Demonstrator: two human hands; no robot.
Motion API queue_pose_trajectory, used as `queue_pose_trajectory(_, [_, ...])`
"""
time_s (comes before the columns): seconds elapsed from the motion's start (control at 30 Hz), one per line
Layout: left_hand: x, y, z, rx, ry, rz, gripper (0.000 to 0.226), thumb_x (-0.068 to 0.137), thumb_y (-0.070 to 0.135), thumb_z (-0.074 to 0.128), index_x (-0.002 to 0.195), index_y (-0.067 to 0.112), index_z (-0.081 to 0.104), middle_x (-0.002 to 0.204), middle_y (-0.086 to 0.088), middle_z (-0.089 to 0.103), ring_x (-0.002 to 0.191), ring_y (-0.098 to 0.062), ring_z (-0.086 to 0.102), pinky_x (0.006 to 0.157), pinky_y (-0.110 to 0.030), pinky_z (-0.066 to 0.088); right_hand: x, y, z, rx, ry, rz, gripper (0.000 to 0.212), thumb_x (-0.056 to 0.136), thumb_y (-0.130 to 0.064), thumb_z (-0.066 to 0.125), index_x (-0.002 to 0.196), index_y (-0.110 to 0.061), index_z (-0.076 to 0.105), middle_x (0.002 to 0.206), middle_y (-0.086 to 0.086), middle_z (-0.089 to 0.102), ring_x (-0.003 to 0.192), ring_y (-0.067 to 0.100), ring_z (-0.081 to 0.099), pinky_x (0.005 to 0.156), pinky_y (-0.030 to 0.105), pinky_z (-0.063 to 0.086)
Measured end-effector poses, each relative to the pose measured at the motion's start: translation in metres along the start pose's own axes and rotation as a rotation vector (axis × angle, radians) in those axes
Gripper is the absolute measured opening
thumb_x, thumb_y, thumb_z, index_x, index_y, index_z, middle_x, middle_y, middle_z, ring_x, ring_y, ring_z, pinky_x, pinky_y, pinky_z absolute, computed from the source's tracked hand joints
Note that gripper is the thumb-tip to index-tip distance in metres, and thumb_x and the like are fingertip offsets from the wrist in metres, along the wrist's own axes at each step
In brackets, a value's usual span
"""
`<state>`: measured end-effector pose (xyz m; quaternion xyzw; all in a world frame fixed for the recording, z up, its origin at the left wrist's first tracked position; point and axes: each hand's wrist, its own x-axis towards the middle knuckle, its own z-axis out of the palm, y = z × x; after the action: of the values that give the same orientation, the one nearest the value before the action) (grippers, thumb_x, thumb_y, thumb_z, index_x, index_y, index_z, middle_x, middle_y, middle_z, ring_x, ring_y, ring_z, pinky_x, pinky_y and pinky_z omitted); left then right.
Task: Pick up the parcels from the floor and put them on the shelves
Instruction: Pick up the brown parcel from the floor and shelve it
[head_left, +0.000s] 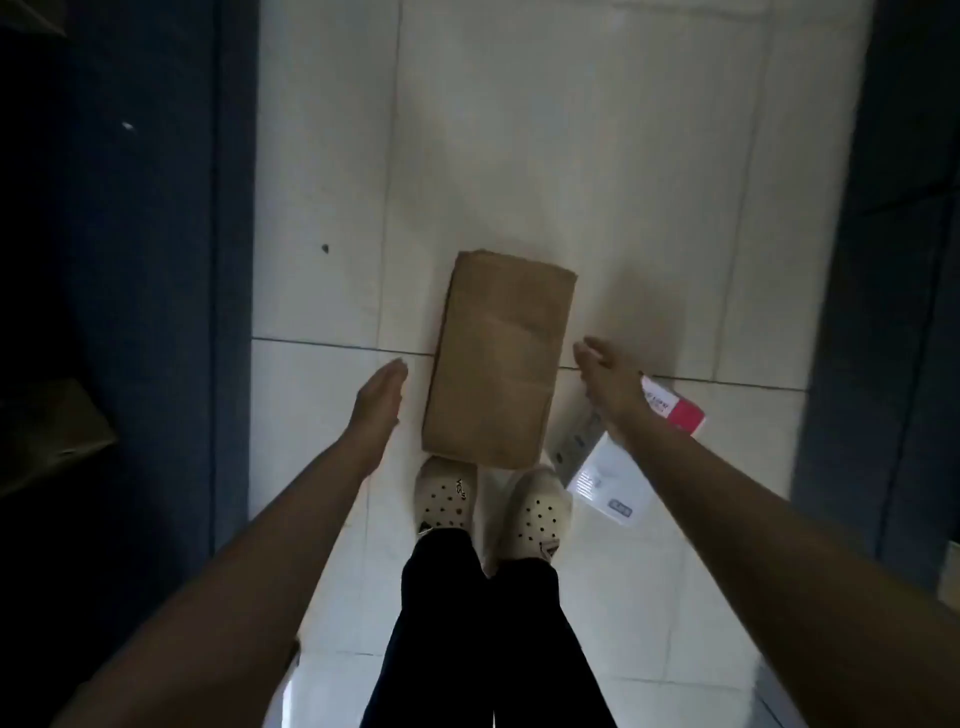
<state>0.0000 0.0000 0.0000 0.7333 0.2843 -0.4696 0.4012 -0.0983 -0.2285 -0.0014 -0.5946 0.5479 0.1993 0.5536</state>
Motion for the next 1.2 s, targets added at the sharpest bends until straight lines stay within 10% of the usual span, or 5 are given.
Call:
queue_pose_trajectory(0.17, [0.073, 0.010, 0.034, 0.020, -0.041, 0.024, 0.053, 0.102, 0.041, 0.037, 0.150, 0.021, 0.034, 0.157, 0.001, 0.036, 0.142, -0.019, 0.037, 0.118, -0.039, 0.029, 0.081, 0.003, 0.023, 0.062, -0.034, 0.026, 0.061, 0.100, -0.038, 0.045, 0.153, -0.012, 0.027, 0.153, 0.014, 0.040, 0.131, 0.028, 0.047, 0.091, 0.029, 0.042])
queue_pose_trajectory(0.3, [0.097, 0.022, 0.058, -0.021, -0.128, -0.027, 0.033, 0.102, 0.048, 0.029, 0.111, 0.028, 0.053, 0.100, 0.013, 0.057, 0.085, 0.001, 0.053, 0.082, -0.020, 0.041, 0.103, 0.001, 0.037, 0.169, -0.138, 0.093, 0.061, 0.099, -0.045, 0.044, 0.151, -0.015, 0.030, 0.150, 0.007, 0.046, 0.124, 0.023, 0.054, 0.072, 0.021, 0.050])
queue_pose_trajectory(0.6, [0.126, 0.018, 0.057, -0.278, -0.130, -0.104, 0.137, 0.025, 0.104, 0.042, 0.141, 0.030, 0.052, 0.140, -0.004, 0.059, 0.120, -0.028, 0.060, 0.106, -0.048, 0.043, 0.060, -0.045, 0.009, 0.261, -0.100, 0.148, 0.089, 0.082, -0.081, 0.026, 0.143, -0.018, 0.043, 0.134, 0.005, 0.056, 0.111, 0.029, 0.059, 0.086, 0.046, 0.055])
queue_pose_trajectory(0.83, [-0.067, 0.136, 0.025, -0.381, -0.066, 0.156, 0.067, 0.097, 0.063, 0.019, 0.150, 0.027, 0.037, 0.132, 0.008, 0.050, 0.118, -0.014, 0.049, 0.105, -0.034, 0.039, -0.053, -0.128, -0.048, 0.510, -0.148, 0.083, 0.080, 0.080, -0.079, 0.038, 0.141, -0.028, 0.044, 0.150, 0.006, 0.045, 0.131, 0.037, 0.048, 0.103, 0.058, 0.041])
queue_pose_trajectory(1.2, [-0.375, 0.197, -0.078, -0.561, -0.216, 0.238, 0.098, 0.063, 0.085, 0.037, 0.145, 0.032, 0.044, 0.147, 0.004, 0.048, 0.140, -0.024, 0.040, 0.115, -0.057, 0.029, -0.356, -0.234, -0.173, 0.367, -0.349, -0.345, 0.078, 0.066, -0.032, 0.079, 0.138, -0.024, 0.049, 0.133, 0.004, 0.064, 0.115, 0.020, 0.066, 0.090, 0.034, 0.057])
